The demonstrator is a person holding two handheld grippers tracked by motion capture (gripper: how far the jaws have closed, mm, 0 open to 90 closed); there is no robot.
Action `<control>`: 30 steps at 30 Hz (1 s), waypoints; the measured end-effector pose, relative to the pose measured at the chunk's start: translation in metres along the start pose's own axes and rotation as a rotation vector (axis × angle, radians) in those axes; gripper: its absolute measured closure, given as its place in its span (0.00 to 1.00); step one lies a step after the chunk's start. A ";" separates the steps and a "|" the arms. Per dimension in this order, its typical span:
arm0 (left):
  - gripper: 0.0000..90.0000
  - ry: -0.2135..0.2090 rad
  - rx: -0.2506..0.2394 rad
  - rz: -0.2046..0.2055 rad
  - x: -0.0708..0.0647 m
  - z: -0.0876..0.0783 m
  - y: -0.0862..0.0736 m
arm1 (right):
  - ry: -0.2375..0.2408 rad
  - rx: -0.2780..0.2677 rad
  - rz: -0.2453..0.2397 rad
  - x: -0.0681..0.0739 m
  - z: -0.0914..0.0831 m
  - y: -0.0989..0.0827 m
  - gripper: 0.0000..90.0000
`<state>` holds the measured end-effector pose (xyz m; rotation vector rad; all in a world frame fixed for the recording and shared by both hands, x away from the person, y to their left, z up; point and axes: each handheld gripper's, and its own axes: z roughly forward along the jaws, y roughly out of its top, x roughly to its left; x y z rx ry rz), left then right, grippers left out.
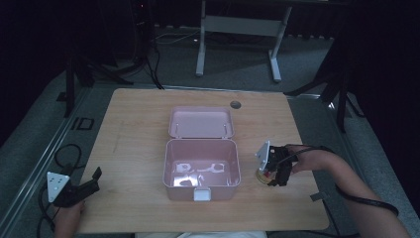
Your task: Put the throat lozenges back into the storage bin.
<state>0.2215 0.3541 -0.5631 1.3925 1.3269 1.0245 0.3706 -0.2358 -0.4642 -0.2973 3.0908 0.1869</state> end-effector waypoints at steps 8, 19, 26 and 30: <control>0.03 -0.002 0.000 -0.001 0.000 0.000 0.000 | 0.010 0.029 0.045 -0.006 0.011 -0.001 0.18; 0.03 -0.004 0.000 0.000 0.000 0.000 0.000 | 0.025 0.037 0.148 -0.018 0.025 -0.014 0.18; 0.03 -0.004 -0.001 0.002 0.000 0.000 0.000 | 0.030 0.058 0.145 -0.016 0.037 -0.016 0.15; 0.03 -0.004 0.000 0.001 0.000 0.000 0.000 | 0.025 0.041 0.157 -0.017 0.036 -0.016 0.16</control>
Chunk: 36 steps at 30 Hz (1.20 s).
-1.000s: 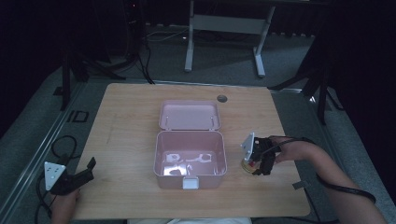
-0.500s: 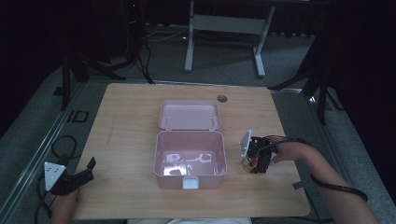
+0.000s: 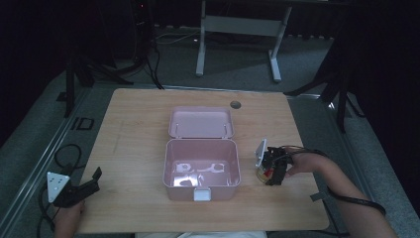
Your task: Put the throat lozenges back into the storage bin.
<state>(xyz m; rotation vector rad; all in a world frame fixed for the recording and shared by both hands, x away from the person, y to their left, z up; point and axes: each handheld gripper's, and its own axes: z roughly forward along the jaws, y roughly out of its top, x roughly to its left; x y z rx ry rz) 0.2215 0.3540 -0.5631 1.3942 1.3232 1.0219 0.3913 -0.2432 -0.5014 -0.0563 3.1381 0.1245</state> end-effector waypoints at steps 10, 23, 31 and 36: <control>0.03 -0.006 0.003 -0.001 0.000 0.000 0.000 | -0.020 0.020 0.059 -0.008 0.002 -0.001 0.16; 0.03 -0.004 0.003 -0.002 0.000 0.000 0.000 | 0.021 0.058 0.056 -0.008 0.011 0.000 0.22; 0.03 -0.004 0.003 -0.001 0.000 0.000 0.000 | -0.012 0.053 0.089 -0.011 -0.012 0.002 0.22; 0.03 -0.004 0.003 -0.001 0.000 0.000 0.000 | -0.020 0.053 0.092 -0.010 -0.022 0.004 0.22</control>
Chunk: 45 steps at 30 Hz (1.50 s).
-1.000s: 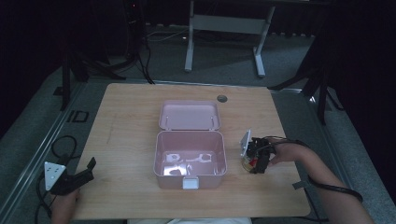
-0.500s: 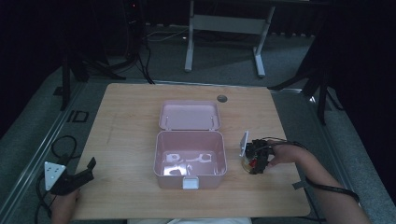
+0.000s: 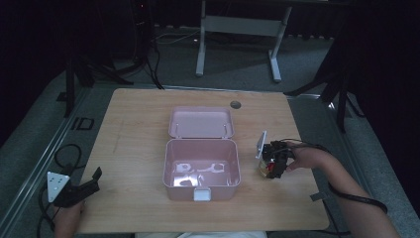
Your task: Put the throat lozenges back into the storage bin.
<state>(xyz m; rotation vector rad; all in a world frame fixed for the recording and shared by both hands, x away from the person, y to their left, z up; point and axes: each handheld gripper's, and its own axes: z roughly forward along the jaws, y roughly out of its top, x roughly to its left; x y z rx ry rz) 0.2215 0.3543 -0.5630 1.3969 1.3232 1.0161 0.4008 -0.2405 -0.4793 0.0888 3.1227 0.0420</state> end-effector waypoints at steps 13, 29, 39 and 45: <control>0.03 0.000 0.002 0.001 0.000 0.000 0.000 | 0.007 0.033 -0.007 0.013 -0.030 0.016 0.22; 0.03 -0.003 0.003 0.003 0.000 0.000 0.000 | -0.048 0.037 -0.034 0.031 -0.086 0.053 0.22; 0.03 -0.004 0.005 0.001 0.000 0.000 0.000 | -0.077 0.013 -0.068 0.037 -0.116 0.080 0.22; 0.03 -0.005 0.004 0.001 0.000 0.000 0.000 | -0.075 0.005 -0.103 0.043 -0.125 0.100 0.22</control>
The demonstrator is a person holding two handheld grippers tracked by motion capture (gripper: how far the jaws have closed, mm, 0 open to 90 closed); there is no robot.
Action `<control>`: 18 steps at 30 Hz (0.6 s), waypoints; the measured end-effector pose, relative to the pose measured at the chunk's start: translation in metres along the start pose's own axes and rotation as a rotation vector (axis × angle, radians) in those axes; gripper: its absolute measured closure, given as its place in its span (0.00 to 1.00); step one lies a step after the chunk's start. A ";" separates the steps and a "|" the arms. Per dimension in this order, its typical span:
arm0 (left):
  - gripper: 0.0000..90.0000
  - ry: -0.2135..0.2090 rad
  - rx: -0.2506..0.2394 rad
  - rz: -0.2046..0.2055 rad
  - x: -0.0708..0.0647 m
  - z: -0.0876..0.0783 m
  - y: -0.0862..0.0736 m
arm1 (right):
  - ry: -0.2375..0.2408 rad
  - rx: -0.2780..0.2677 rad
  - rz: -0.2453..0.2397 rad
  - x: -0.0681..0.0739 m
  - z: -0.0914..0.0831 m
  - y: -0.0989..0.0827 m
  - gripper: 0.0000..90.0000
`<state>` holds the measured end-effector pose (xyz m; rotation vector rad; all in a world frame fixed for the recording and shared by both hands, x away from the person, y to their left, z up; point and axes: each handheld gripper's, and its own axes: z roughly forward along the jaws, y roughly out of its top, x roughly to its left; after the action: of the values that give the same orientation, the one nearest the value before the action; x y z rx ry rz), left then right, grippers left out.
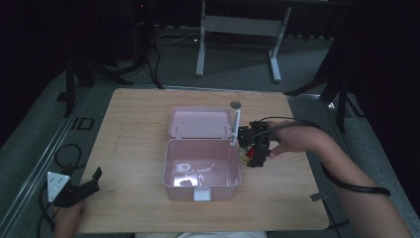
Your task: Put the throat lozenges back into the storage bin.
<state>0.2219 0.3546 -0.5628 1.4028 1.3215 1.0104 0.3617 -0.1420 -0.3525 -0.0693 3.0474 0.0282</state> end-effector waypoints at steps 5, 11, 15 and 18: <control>0.03 -0.001 0.000 0.001 0.000 0.000 0.000 | 0.008 0.002 -0.022 0.002 0.001 0.017 0.22; 0.03 -0.001 -0.001 -0.001 0.000 0.000 0.000 | 0.026 -0.009 -0.049 0.006 0.006 0.035 0.22; 0.03 -0.002 -0.001 -0.002 0.000 0.000 0.000 | 0.047 -0.023 -0.068 0.008 0.015 0.048 0.22; 0.03 -0.002 -0.002 -0.001 0.000 0.000 0.000 | 0.058 -0.022 -0.074 0.008 0.025 0.055 0.22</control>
<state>0.2217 0.3549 -0.5629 1.4013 1.3193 1.0089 0.3532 -0.0865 -0.3768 -0.1878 3.1005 0.0554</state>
